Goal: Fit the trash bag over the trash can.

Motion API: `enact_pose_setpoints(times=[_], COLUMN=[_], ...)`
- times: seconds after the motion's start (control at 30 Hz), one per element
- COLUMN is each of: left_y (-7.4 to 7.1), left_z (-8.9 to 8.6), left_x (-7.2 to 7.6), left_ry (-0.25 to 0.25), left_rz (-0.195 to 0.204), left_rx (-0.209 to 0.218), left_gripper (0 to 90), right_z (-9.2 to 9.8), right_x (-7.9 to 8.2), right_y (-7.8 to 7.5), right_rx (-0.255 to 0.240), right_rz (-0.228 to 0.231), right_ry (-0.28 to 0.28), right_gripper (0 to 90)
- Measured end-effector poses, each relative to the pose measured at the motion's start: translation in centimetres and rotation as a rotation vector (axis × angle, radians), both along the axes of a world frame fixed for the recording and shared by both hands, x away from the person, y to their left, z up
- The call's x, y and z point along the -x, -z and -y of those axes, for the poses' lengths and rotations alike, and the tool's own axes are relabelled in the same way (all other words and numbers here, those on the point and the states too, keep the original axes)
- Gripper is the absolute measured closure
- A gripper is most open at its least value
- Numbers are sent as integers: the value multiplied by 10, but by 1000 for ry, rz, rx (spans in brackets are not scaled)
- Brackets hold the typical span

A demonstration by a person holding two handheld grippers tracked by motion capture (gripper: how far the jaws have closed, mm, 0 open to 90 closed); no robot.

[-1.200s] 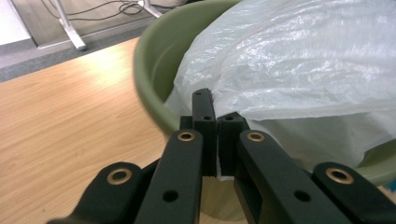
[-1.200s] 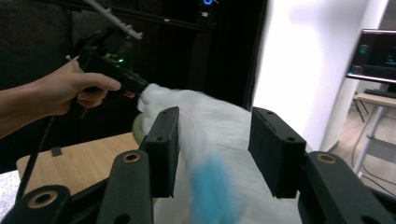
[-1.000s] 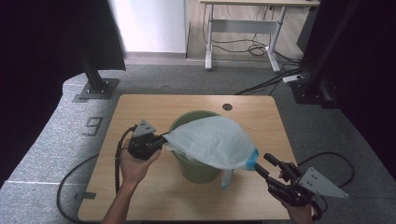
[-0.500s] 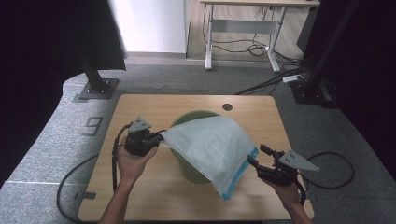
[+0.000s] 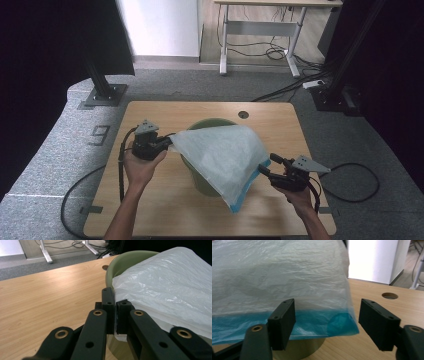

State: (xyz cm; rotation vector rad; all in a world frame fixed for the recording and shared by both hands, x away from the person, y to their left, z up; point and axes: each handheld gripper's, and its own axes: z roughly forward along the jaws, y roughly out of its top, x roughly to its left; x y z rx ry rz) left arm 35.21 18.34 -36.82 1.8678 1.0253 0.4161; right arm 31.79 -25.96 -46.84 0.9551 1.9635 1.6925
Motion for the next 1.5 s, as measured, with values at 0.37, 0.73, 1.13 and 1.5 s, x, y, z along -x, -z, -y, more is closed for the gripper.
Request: enact_pose_setpoints(times=[0.37, 0.73, 1.13, 1.5], left_y=[-4, -9, -8, -4], left_z=[24, 29, -7, -13], left_x=[-1, -4, -8, -13], left_ry=[65, 52, -31, -41], left_rz=[16, 33, 8, -8], left_rx=[-3, -15, 2, 14], left_gripper=[880, 886, 886, 884], right_z=[7, 24, 2, -4], right_x=[9, 15, 7, -18], right_y=[-29, -45, -23, -25], right_rx=[-27, -20, 10, 17], right_rz=[47, 44, 13, -20], right_ry=[-5, 2, 18, -64], right_gripper=[888, 736, 297, 311])
